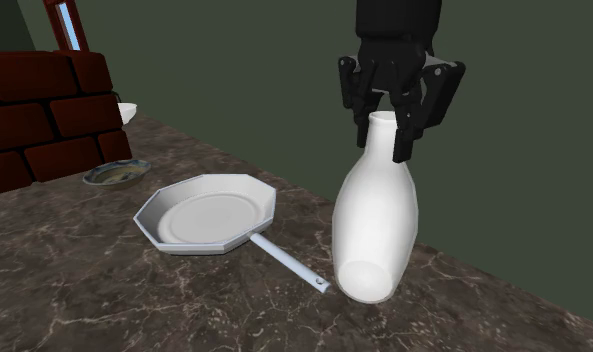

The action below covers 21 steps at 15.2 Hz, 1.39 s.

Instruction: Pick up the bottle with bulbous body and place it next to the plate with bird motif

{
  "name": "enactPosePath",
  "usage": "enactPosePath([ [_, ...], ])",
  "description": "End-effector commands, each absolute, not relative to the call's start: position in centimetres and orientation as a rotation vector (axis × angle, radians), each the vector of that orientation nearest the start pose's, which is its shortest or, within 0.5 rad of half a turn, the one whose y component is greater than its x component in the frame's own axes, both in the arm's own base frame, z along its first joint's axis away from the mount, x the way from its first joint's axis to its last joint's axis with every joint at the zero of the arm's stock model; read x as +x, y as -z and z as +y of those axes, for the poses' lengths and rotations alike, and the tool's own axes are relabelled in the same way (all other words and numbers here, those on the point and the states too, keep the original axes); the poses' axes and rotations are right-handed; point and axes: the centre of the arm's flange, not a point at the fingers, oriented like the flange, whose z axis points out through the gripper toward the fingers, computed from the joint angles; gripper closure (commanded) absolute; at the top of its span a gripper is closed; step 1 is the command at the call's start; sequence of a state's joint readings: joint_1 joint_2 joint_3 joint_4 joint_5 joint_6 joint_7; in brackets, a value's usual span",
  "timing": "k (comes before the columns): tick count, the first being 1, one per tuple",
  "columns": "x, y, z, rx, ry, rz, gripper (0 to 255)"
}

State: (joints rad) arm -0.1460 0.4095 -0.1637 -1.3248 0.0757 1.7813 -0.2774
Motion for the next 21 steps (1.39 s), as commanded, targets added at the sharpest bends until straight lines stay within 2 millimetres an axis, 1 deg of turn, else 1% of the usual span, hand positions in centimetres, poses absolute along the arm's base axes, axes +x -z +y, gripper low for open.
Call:
enactPosePath([
  [1, 66.1, -50.9, -18.3, -3.146, 0.082, 0.049, 255],
  [2, 66.1, -50.9, -18.3, -3.146, 0.082, 0.049, 255],
  [21, 66.1, -60.9, -18.3, -3.146, 0.082, 0.049, 255],
])
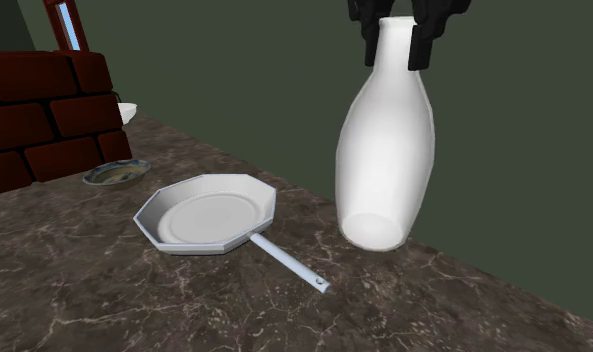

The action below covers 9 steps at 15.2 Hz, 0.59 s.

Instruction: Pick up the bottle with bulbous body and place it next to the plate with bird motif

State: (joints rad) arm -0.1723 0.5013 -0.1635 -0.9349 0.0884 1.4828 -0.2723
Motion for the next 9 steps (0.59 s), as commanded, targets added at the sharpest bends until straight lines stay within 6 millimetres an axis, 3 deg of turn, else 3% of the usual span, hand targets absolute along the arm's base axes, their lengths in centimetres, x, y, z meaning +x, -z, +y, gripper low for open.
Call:
enactPosePath([
  [1, 66.1, -61.4, -18.3, -3.146, 0.082, 0.049, 255],
  [2, 66.1, -61.8, -18.3, -3.146, 0.082, 0.049, 255],
  [9, 60.9, -64.4, -11.2, -3.146, 0.082, 0.049, 255],
])
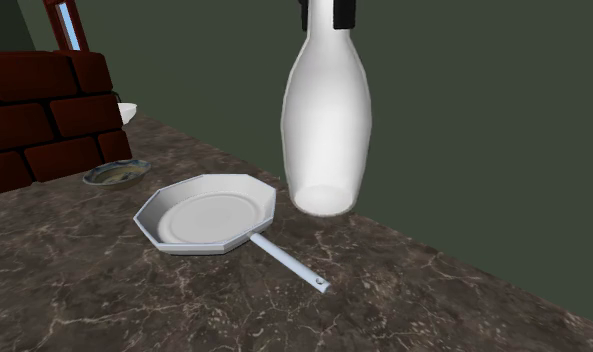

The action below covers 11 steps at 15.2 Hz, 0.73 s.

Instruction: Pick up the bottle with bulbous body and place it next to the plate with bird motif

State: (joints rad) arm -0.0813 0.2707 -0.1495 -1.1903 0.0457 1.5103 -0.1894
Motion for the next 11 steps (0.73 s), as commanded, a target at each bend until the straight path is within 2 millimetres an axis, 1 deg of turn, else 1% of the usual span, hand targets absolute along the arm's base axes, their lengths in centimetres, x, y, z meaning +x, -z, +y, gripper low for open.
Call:
enactPosePath([
  [1, 60.1, -64.8, -10.2, -3.146, 0.082, 0.049, 255],
  [11, 52.6, -68.6, 0.0, -3.146, 0.082, 0.049, 255],
])
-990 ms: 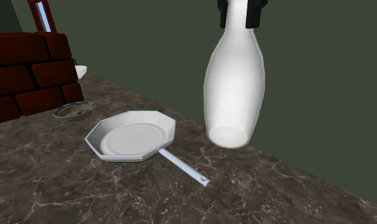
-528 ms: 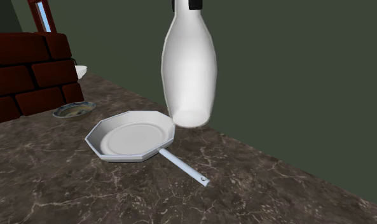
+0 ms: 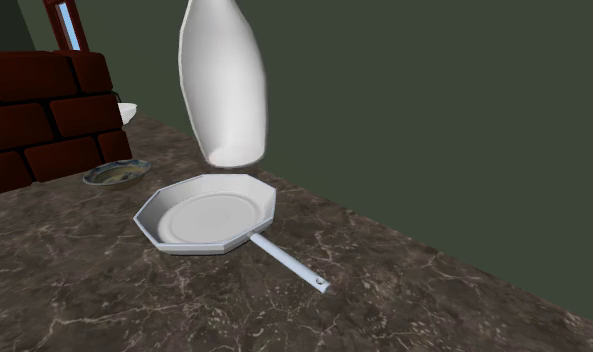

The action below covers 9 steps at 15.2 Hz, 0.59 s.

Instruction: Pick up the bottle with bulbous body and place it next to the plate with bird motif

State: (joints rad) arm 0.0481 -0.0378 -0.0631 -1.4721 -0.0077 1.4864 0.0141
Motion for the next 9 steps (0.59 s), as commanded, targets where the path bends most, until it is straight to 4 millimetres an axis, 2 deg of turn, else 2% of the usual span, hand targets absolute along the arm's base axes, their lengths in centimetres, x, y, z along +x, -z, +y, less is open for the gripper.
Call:
enactPosePath([
  [1, 51.9, -69.0, 1.0, -3.146, 0.082, 0.049, 255],
  [9, 45.8, -72.1, 9.1, -3.146, 0.082, 0.049, 255],
])
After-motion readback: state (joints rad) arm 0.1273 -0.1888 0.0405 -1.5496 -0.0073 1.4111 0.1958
